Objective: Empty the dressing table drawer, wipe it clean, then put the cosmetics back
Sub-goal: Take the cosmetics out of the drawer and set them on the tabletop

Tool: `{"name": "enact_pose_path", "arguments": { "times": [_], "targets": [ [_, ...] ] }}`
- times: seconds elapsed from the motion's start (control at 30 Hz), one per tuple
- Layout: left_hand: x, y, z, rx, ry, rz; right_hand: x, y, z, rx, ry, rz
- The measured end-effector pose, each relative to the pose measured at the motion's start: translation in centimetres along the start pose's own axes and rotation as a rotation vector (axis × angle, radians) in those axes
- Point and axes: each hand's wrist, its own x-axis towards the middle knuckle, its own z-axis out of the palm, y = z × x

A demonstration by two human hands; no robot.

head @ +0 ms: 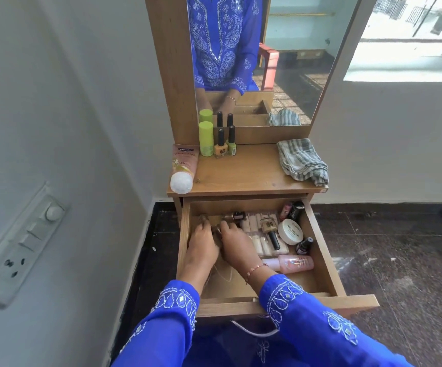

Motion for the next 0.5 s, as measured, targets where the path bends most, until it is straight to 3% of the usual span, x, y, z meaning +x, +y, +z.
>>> {"name": "enact_pose_path", "arguments": {
  "times": [0.13,0.3,0.5],
  "targets": [
    [0.0,-0.1,0.1,0.046,-0.043,-0.013,-0.1,0.0,-0.3,0.022,0.027,0.003],
    [0.2,-0.2,0.4,0.082,-0.046,-0.014,-0.2,0.5,-1.0,0.119,0.199,0.088],
    [0.4,-0.4,0.6,0.141,0.024,-0.024,-0.7,1.0,-2.1,0.415,0.373,0.215]
  ]
}}
